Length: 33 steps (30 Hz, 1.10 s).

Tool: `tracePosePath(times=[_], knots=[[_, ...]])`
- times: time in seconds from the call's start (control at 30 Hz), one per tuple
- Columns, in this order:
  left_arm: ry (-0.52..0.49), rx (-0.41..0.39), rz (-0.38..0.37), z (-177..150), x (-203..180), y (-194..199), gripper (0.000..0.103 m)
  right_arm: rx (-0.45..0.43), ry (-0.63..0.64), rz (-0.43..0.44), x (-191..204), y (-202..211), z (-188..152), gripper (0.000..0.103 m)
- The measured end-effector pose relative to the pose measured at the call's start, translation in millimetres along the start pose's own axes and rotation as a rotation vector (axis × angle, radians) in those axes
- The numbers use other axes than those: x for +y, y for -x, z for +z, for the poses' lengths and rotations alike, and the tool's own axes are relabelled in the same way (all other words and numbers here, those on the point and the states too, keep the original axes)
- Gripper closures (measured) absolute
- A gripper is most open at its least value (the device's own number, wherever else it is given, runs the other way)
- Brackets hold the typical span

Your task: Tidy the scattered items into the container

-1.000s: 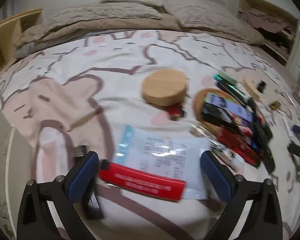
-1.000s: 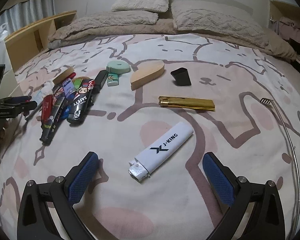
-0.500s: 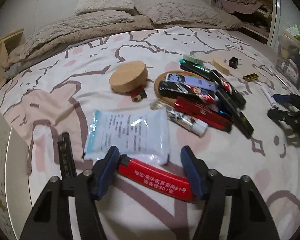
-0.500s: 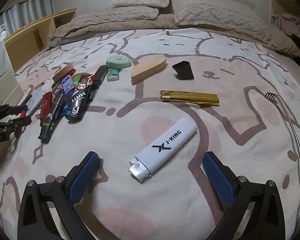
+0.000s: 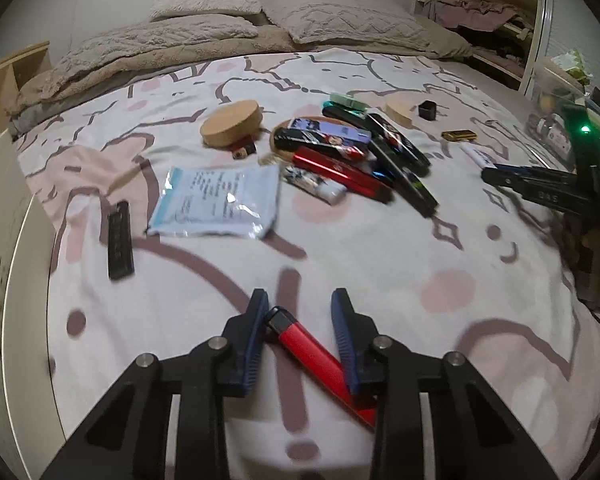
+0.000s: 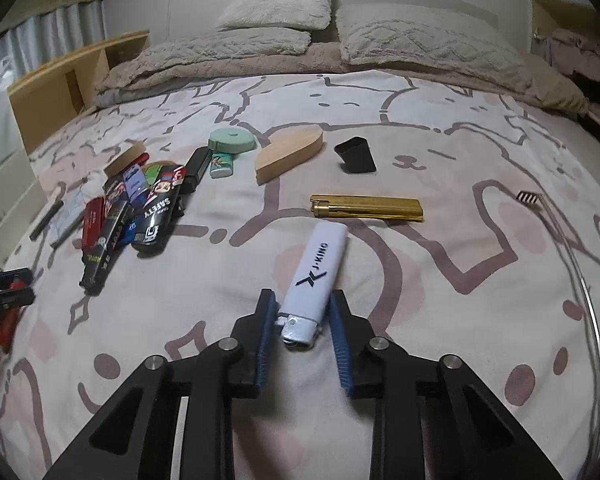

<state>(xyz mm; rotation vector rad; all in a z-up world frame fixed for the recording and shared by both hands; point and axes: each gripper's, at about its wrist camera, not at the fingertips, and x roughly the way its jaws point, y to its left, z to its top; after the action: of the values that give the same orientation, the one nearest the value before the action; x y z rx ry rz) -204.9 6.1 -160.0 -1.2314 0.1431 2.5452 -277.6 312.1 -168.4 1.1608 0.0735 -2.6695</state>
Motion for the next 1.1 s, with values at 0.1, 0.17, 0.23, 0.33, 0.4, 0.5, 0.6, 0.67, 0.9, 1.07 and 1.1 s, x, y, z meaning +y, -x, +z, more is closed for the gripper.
tracePosePath(times=[0.1,0.17,0.23,0.33,0.4,0.5,0.6,0.67,0.9,1.07,1.1], knots=[[0.014,0.003,-0.015,-13,-7,11,0.07,0.005,0.033,0.01,9,2,-3,0.08],[0.018,0.004,-0.026,-21,-13,17,0.071,0.012,0.05,0.029,15,6,-6,0.08],[0.02,0.001,-0.024,-29,-18,24,0.07,0.019,0.061,0.054,20,10,-11,0.08],[0.012,-0.005,-0.019,-41,-27,34,0.071,0.035,0.077,0.116,30,20,-20,0.08],[0.005,-0.006,-0.023,-48,-33,40,0.07,0.041,0.11,0.14,41,30,-31,0.08],[-0.003,-0.009,-0.028,-57,-40,47,0.071,0.056,0.149,0.168,57,42,-44,0.08],[-0.003,-0.008,-0.041,-66,-48,55,0.07,0.06,0.205,0.176,72,55,-57,0.08],[-0.001,-0.006,-0.051,-72,-53,60,0.07,0.07,0.223,0.19,79,63,-67,0.08],[-0.009,0.0,-0.059,-90,-69,78,0.07,0.083,0.249,0.231,90,85,-91,0.08],[-0.012,0.008,-0.042,-97,-77,89,0.041,0.085,0.264,0.24,95,96,-100,0.08],[-0.014,0.004,-0.039,-98,-79,93,0.035,0.085,0.261,0.244,95,96,-100,0.08]])
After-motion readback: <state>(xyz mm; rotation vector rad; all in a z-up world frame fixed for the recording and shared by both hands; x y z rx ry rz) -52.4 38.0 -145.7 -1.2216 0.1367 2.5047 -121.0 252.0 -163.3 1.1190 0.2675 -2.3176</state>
